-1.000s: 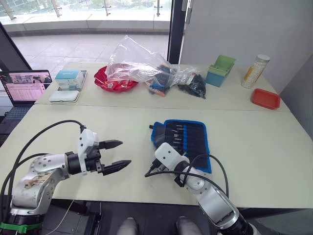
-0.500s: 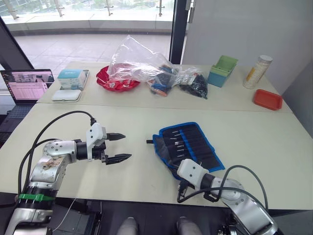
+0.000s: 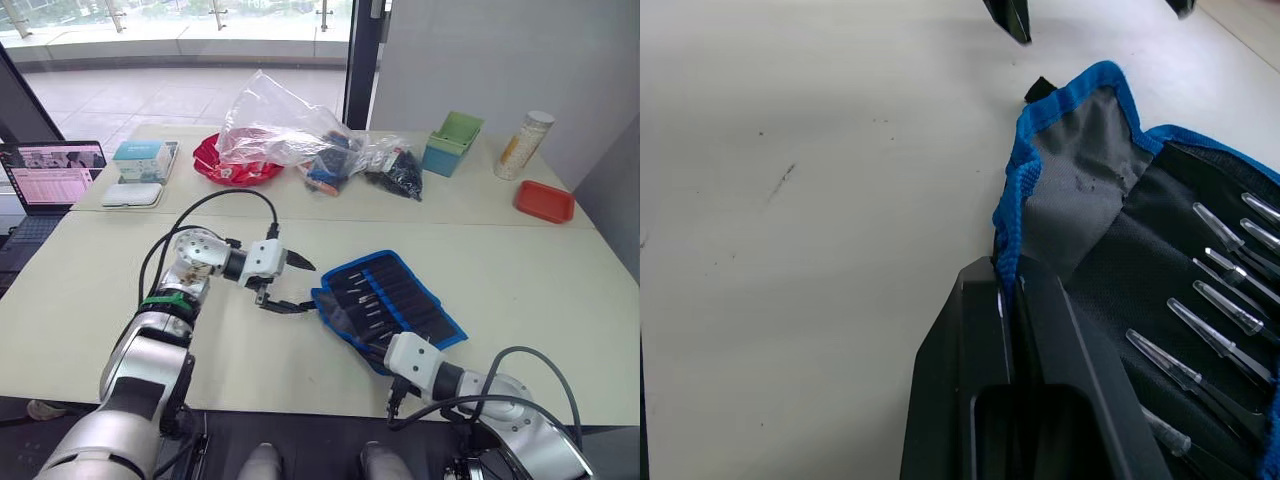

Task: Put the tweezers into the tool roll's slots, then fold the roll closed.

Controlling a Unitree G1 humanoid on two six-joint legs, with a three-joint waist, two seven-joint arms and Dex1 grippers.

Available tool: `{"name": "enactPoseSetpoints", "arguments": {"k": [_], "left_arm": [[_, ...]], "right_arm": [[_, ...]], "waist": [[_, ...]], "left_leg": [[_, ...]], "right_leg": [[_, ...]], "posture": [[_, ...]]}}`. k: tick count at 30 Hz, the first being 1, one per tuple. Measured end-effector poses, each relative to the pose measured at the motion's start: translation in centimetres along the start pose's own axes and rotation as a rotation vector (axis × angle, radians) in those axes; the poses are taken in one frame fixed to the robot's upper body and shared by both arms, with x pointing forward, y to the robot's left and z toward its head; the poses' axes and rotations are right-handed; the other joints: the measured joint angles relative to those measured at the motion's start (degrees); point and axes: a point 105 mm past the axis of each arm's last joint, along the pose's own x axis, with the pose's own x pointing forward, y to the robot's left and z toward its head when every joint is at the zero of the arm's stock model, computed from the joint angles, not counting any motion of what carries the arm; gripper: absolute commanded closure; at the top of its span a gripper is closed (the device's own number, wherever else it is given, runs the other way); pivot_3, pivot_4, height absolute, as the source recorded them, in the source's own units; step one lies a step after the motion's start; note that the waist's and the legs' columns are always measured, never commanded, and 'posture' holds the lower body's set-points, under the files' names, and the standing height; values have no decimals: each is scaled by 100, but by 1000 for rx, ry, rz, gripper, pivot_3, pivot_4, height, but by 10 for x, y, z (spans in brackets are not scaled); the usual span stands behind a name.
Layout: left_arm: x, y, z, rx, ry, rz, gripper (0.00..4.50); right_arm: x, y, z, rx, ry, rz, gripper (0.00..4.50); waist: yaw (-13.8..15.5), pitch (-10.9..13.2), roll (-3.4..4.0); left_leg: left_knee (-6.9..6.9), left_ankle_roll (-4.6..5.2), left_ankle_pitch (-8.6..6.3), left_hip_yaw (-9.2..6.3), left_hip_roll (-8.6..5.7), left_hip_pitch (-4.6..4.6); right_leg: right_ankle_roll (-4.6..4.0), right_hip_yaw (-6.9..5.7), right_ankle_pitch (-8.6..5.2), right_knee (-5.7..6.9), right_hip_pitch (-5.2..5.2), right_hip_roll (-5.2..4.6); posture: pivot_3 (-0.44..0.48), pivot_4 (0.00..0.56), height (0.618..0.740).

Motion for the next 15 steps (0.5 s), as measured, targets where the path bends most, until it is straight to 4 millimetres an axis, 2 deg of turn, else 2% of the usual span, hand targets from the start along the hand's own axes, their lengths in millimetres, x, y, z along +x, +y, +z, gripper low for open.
{"name": "enactPoseSetpoints", "arguments": {"k": [4,7,15], "left_arm": [[17,7,6,-7,-9,-32,0],[21,10,10,18,2,-49,757],[20,5,1,15,52,-71,3441]], "right_arm": [[1,-2,-1,-12,11,-21,4390],[3,-4,-1,-2,17,-44,4500],[4,-5,2,18,21,-77,4500]], "waist": [[14,3,-6],[-1,4,-7],[5,5,-8]], "left_leg": [[27,7,-4,-7,-4,-16],[29,7,-4,-7,-5,-17],[31,7,-4,-14,-9,-17]], "right_leg": [[3,-1,-1,11,-2,0],[4,-1,0,14,-2,0],[4,-2,0,26,-4,-2]], "posture": [[0,150,740],[0,150,740],[0,150,740]]}}
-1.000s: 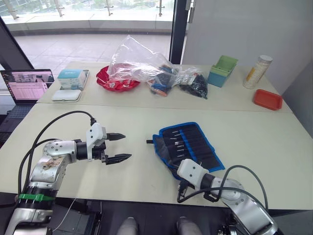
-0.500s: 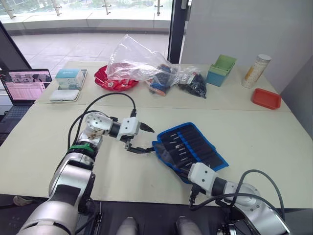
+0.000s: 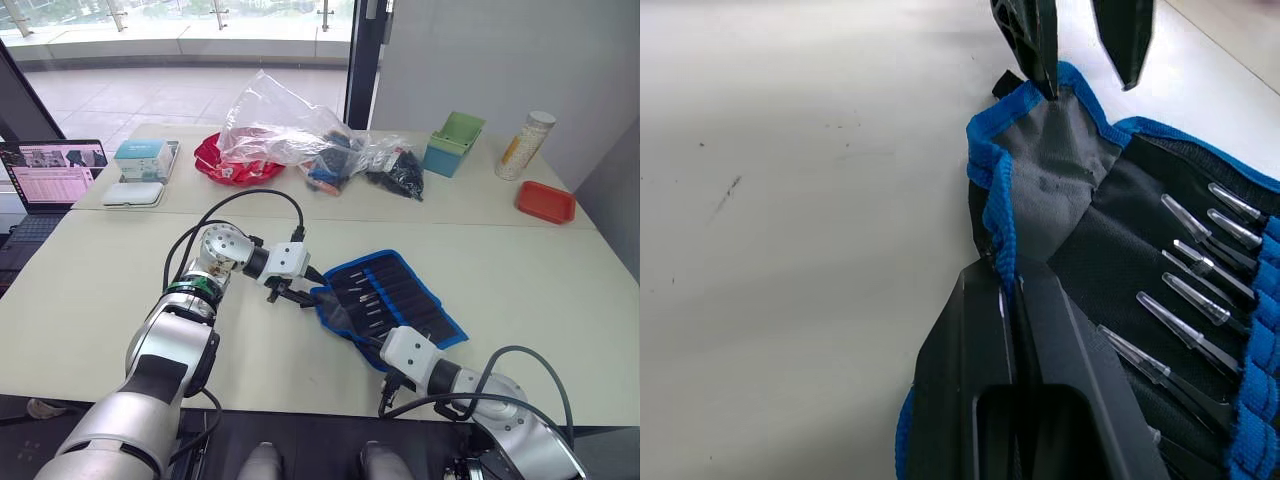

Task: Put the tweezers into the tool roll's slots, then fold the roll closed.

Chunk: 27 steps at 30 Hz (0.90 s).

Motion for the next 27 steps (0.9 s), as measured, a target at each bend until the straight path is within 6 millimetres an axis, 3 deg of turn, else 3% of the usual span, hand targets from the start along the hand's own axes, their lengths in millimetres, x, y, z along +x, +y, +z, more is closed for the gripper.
{"name": "enactPoseSetpoints", "arguments": {"k": [6,9,13,27], "left_arm": [[-17,10,11,-10,-9,-9,3441],[-25,9,8,-18,13,-6,2685],[-35,5,0,9,69,-7,1332],[-8,11,-7,141,151,61,1332]], "right_arm": [[-3,-1,-4,-6,30,-10,4500],[-4,-4,-5,-10,33,-25,4500],[-5,-4,-6,-6,38,-39,4500],[-8,-2,-4,7,57,-84,4500]], "waist": [[-5,0,0],[-13,0,-1],[-6,0,0],[3,1,-1]], "left_leg": [[1,0,0,-2,-3,0],[1,0,0,-3,-2,1],[2,0,0,-3,-3,1],[7,-1,0,-8,-7,0]], "right_leg": [[1,0,-1,4,0,-1],[1,0,-1,7,-1,0],[1,0,-1,8,-1,-1],[3,0,-1,14,-1,-3]], "posture": [[0,150,740],[0,150,740],[0,150,740],[0,150,740]]}}
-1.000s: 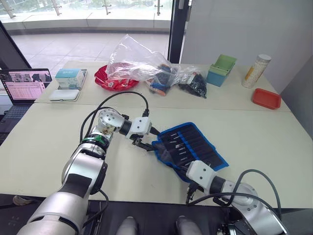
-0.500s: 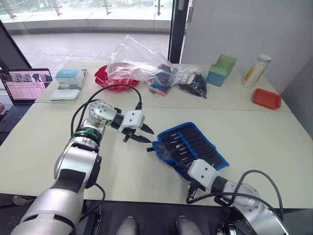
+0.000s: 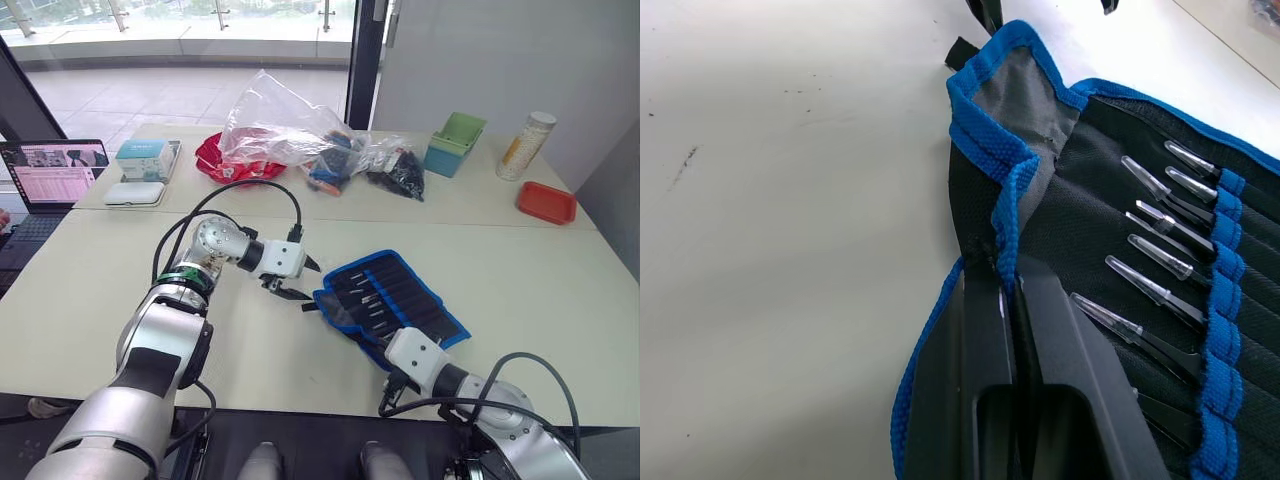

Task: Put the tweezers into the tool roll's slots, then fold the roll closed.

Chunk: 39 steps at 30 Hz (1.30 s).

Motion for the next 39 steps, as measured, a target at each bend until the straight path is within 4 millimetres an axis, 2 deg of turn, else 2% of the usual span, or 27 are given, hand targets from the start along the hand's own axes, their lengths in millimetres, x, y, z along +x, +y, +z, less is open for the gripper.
{"name": "enactPoseSetpoints", "arguments": {"k": [6,16,20,21,26,35,39], "left_arm": [[8,1,-3,0,34,12,1332],[21,1,2,23,33,-4,1332],[24,1,4,27,31,-13,2468],[24,-1,3,31,38,-27,2943],[26,-5,1,55,65,-57,4466],[23,-6,-2,63,81,-62,4466],[13,-10,-6,67,88,-86,4466]], "right_arm": [[0,0,3,6,-1,-13,4500],[0,1,2,15,9,-20,4500],[1,1,1,16,13,-20,4500],[1,1,1,17,15,-20,4500],[1,1,0,19,21,-23,4500],[2,-2,1,-18,28,-31,4500],[2,-13,1,-199,50,-40,4500]], "waist": [[4,0,0],[5,0,0],[-4,0,0],[-2,0,0],[3,0,0],[-19,0,0],[-61,0,1]], "left_leg": [[1,0,0,-1,-1,0],[2,0,0,-2,-3,0],[2,0,0,-2,-3,0],[2,0,0,-2,-3,0],[3,0,0,-3,-4,0],[5,0,0,-3,-4,1],[6,-1,1,-4,-4,3]], "right_leg": [[0,0,0,1,0,0],[0,0,0,2,0,-2],[0,0,0,3,0,-1],[0,0,0,4,0,-1],[0,0,0,4,0,-2],[0,0,0,6,0,-1],[1,-1,0,8,0,-1]], "posture": [[0,150,740],[0,150,740],[0,150,740],[0,150,740],[0,150,740],[0,150,740],[0,150,740]]}}
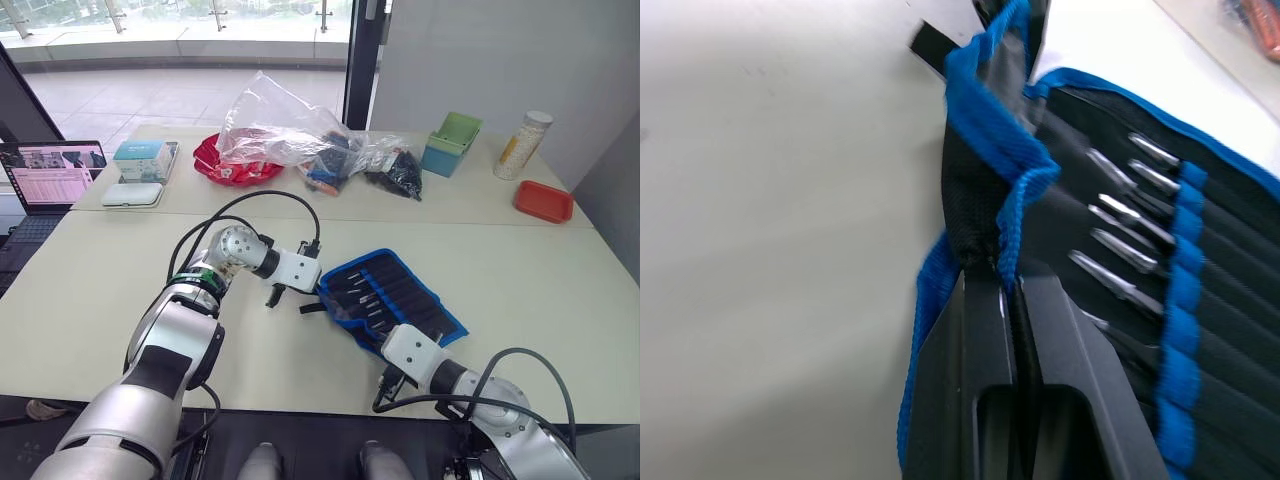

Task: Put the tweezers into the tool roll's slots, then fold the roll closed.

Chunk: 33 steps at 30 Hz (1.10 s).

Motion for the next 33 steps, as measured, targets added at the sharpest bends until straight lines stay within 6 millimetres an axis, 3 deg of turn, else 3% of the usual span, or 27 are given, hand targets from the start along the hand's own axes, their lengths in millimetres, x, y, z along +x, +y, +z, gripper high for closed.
{"name": "enactPoseSetpoints", "arguments": {"k": [3,10,16,20,25,30,33], "left_arm": [[-9,-7,-4,-23,-18,-19,4466],[-43,-41,-29,-168,-33,-38,4466],[-48,-76,-21,-297,-150,14,4466],[-47,-72,-13,-348,-184,53,4466],[-49,-39,-8,-301,-213,132,3009],[-39,-30,-9,-241,-212,129,1321],[-27,-29,-11,-177,-177,94,1321]], "right_arm": [[0,-9,-2,-259,-5,21,4500],[8,-24,-9,-503,-41,65,4500],[19,-34,-10,-541,-72,85,4500],[20,-32,-11,-521,-85,104,4500],[19,-27,-9,-428,-102,100,4500],[15,-26,-8,-379,-92,85,4500],[10,-28,-8,-337,-79,57,4500]], "waist": [[-39,0,0],[-91,0,1],[-101,-1,3],[-18,-1,2],[-6,-1,2],[-63,-1,2],[-49,0,1]], "left_leg": [[0,0,0,0,1,1],[-3,-2,2,1,1,10],[-7,-2,2,0,12,16],[15,-3,3,-4,7,13],[18,-3,3,-4,3,14],[11,1,0,-5,1,14],[11,1,1,-5,-1,10]], "right_leg": [[1,-2,0,0,1,1],[0,0,0,6,4,-2],[-2,0,1,12,7,3],[-2,-1,1,15,14,2],[-1,-1,1,15,16,2],[-1,-1,1,13,13,1],[-1,-1,1,11,12,0]], "posture": [[0,150,740],[0,150,740],[0,150,740],[0,150,740],[0,150,740],[0,150,740],[0,150,740]]}}
